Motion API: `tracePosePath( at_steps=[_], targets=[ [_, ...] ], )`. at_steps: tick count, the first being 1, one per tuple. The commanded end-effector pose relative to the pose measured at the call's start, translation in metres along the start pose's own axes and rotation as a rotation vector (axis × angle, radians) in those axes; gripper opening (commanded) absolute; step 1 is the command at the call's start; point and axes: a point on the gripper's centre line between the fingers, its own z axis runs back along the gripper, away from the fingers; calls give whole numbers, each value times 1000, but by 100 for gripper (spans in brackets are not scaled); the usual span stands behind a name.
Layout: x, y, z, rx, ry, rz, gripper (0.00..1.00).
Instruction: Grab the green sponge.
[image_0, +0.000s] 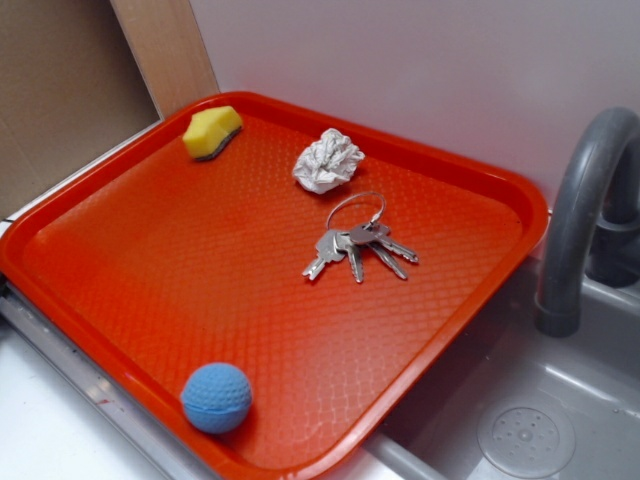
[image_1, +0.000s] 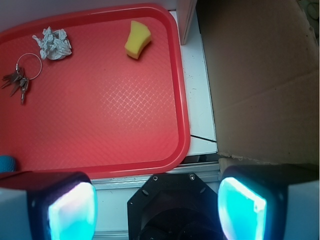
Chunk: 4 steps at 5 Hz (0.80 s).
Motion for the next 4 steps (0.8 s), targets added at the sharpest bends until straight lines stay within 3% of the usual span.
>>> tracePosePath(
  at_steps=[1,3,4],
  targets=[
    [0,0,0,0,0,0,100],
    [37,-15,-27,7,7,284,100],
    [54,-18,-46,59,-151,508,100]
  ],
)
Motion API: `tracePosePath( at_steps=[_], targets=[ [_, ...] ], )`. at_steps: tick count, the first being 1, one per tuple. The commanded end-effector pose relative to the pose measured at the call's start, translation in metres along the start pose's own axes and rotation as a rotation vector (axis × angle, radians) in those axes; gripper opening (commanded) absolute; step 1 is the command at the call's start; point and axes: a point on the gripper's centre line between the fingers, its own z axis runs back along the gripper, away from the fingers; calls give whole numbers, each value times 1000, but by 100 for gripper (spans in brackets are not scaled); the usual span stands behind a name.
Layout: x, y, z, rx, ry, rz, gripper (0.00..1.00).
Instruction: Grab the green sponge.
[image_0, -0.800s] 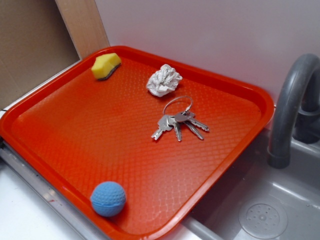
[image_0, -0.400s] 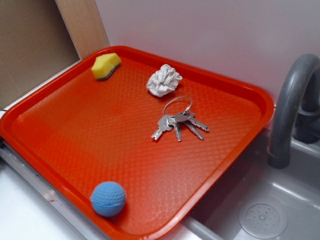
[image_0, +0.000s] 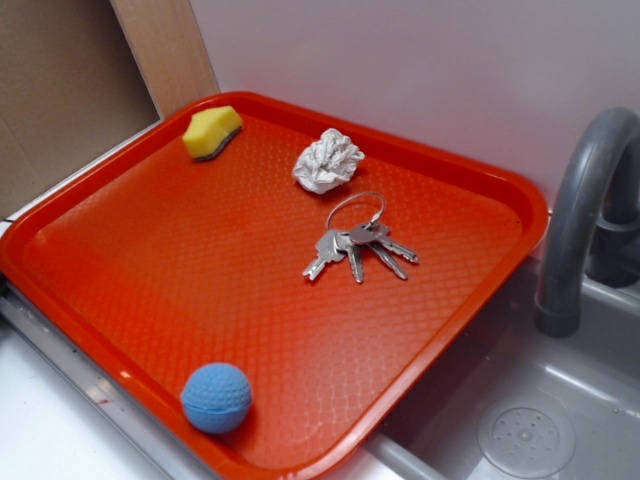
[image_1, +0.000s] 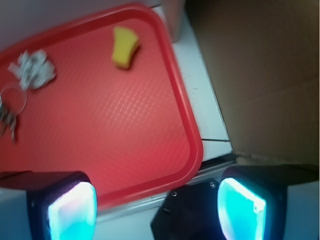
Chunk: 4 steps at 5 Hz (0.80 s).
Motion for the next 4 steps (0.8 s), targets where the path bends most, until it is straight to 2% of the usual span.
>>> tracePosePath(
  at_steps=[1,3,4],
  targets=[
    [35,-18,-35,63,-235,269,100],
    [86,-28,-90,109,-302,284,100],
    [112,-34,-119,79,-317,277,100]
  ],
)
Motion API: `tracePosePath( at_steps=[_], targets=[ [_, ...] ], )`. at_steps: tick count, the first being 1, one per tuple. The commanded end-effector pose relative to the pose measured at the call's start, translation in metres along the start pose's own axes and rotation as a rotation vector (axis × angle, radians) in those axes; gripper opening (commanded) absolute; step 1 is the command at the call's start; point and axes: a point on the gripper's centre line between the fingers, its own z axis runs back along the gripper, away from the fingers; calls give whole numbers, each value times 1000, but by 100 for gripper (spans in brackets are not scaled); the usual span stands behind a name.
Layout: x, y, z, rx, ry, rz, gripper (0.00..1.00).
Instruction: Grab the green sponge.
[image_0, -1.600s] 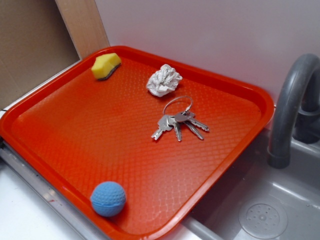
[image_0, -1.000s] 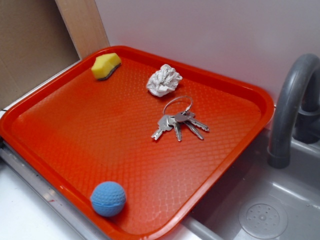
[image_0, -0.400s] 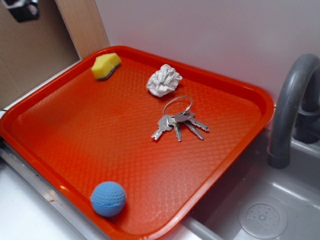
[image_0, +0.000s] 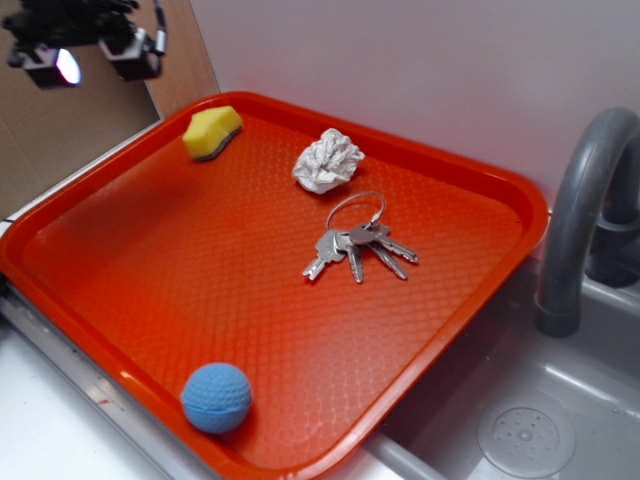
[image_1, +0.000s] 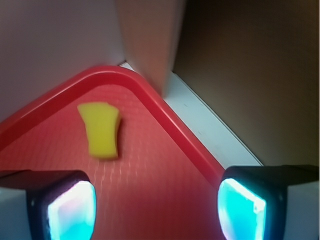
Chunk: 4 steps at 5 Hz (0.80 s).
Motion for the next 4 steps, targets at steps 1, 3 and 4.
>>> tracePosePath(
  at_steps=[1,3,4],
  targets=[
    [40,-24,-43,-65,-51,26,100],
    [29,-60,-81,-153,6,-67,100],
    [15,-64,-80,-173,58,-105,0]
  ],
)
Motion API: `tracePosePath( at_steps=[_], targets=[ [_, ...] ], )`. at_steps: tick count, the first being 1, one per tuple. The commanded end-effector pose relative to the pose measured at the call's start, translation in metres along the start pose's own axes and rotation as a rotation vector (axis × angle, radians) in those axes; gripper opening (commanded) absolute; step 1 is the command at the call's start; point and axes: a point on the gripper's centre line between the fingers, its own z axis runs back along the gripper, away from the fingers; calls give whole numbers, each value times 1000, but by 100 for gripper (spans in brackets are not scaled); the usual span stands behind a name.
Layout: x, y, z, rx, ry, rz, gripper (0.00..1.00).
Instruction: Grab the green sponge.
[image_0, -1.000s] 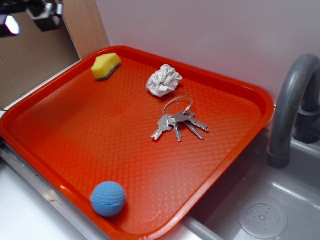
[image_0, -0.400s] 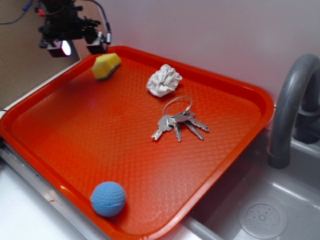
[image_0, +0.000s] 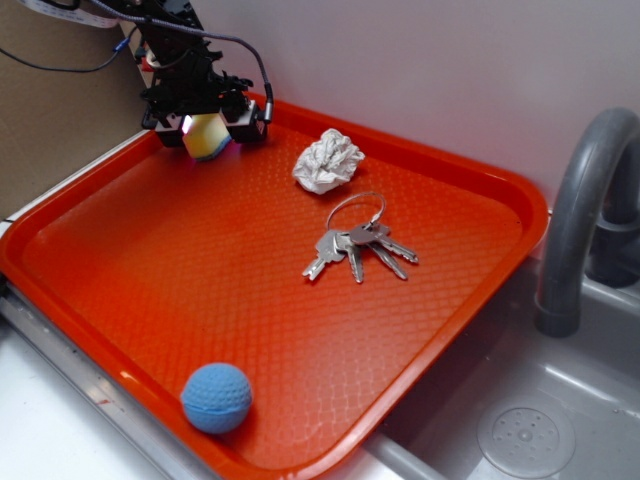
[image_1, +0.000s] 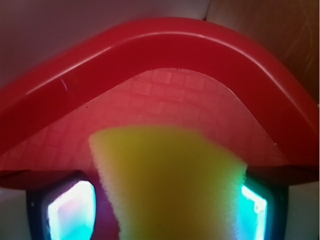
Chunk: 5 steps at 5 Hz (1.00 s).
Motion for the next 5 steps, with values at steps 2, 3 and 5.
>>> tracePosePath(
  at_steps=[2,3,5],
  targets=[
    [-13,-10,55,0,143,-139,0],
    [-34,-9,110,-68,231,-216,0],
    [-71,-15,192,-180,231,-444,0]
  ],
)
